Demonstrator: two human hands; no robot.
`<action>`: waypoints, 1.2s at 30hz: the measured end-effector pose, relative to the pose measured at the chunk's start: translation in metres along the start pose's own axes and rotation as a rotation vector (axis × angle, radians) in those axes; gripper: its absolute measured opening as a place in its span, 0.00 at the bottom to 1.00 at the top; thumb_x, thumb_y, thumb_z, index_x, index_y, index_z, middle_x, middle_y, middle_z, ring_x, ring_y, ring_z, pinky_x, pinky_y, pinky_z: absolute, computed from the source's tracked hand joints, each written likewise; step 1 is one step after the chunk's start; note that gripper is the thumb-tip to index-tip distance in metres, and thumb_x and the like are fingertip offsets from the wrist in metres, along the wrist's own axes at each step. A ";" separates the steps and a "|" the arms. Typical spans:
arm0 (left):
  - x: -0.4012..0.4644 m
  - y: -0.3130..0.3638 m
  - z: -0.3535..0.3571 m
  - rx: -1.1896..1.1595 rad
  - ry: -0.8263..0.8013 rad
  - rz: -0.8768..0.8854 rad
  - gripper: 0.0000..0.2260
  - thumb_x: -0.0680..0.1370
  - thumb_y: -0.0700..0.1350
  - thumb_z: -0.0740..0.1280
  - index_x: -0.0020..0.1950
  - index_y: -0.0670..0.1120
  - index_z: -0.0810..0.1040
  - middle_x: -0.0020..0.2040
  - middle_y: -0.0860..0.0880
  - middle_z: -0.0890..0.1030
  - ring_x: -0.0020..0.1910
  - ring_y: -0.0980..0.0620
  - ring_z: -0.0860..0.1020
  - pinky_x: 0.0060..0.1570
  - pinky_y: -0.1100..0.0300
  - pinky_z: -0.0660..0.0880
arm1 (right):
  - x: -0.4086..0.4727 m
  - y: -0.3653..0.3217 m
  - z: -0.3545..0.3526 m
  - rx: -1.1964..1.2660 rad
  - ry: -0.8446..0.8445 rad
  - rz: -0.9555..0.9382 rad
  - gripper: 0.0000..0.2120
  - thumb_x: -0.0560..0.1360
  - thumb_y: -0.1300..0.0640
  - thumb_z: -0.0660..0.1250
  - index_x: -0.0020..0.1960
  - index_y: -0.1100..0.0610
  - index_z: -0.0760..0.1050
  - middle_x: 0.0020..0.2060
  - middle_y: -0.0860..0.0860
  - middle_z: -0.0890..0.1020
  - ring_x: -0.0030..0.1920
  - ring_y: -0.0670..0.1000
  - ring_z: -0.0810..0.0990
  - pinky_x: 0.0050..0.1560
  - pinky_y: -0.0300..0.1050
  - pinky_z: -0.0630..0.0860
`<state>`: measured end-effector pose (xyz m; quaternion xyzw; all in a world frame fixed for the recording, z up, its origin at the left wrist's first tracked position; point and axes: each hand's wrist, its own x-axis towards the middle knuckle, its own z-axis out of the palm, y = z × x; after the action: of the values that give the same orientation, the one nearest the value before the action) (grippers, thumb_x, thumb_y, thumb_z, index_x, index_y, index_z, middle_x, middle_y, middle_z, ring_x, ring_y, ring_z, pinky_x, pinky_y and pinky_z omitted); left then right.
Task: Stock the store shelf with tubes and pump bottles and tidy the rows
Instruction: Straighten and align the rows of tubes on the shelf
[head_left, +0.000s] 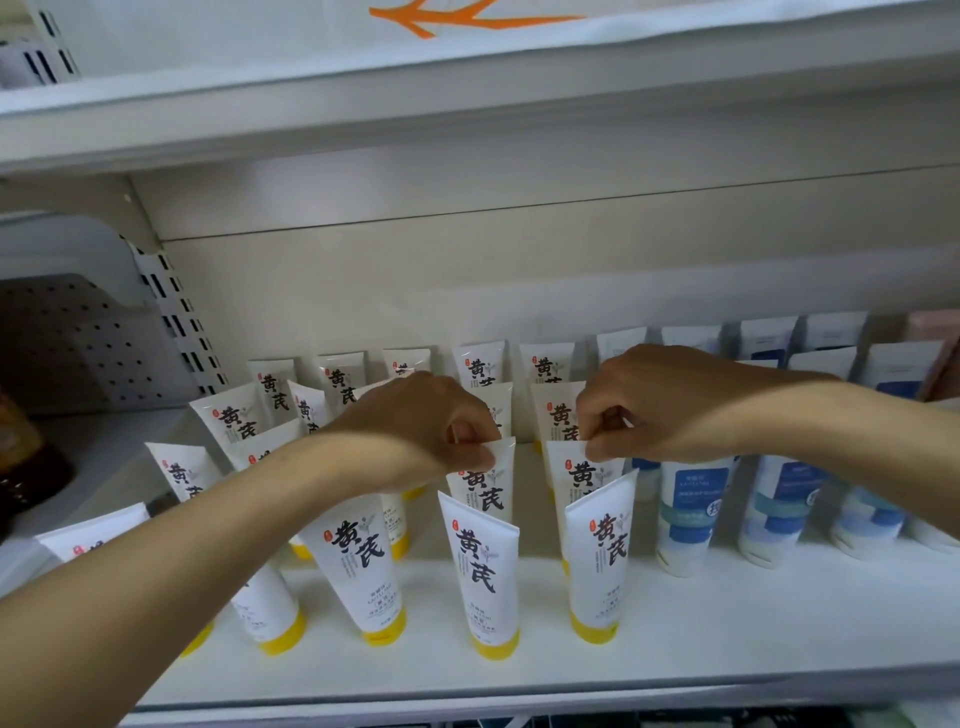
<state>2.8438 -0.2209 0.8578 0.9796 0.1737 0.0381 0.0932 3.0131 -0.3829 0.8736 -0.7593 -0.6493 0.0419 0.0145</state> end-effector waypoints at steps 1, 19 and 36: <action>-0.001 0.000 -0.001 -0.007 -0.005 0.000 0.05 0.75 0.55 0.69 0.49 0.58 0.82 0.41 0.63 0.80 0.43 0.64 0.78 0.50 0.58 0.76 | -0.001 -0.001 0.000 0.003 -0.004 0.009 0.07 0.77 0.46 0.66 0.45 0.48 0.79 0.39 0.43 0.80 0.41 0.43 0.77 0.42 0.37 0.72; -0.057 0.019 -0.011 -0.225 0.332 0.021 0.14 0.78 0.52 0.66 0.64 0.56 0.77 0.57 0.62 0.80 0.58 0.64 0.76 0.58 0.64 0.72 | -0.040 -0.030 -0.003 0.187 0.407 -0.018 0.10 0.76 0.47 0.63 0.55 0.45 0.79 0.50 0.39 0.78 0.49 0.41 0.77 0.51 0.45 0.78; -0.130 0.077 0.151 -0.739 0.679 -0.395 0.37 0.74 0.49 0.73 0.76 0.53 0.56 0.67 0.54 0.68 0.63 0.59 0.70 0.62 0.62 0.69 | -0.100 -0.056 0.155 0.778 0.561 0.403 0.30 0.70 0.48 0.75 0.66 0.49 0.64 0.57 0.44 0.74 0.53 0.46 0.74 0.50 0.42 0.71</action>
<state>2.7637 -0.3624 0.7191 0.7629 0.3502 0.3928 0.3756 2.9295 -0.4778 0.7276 -0.7897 -0.3976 0.0769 0.4608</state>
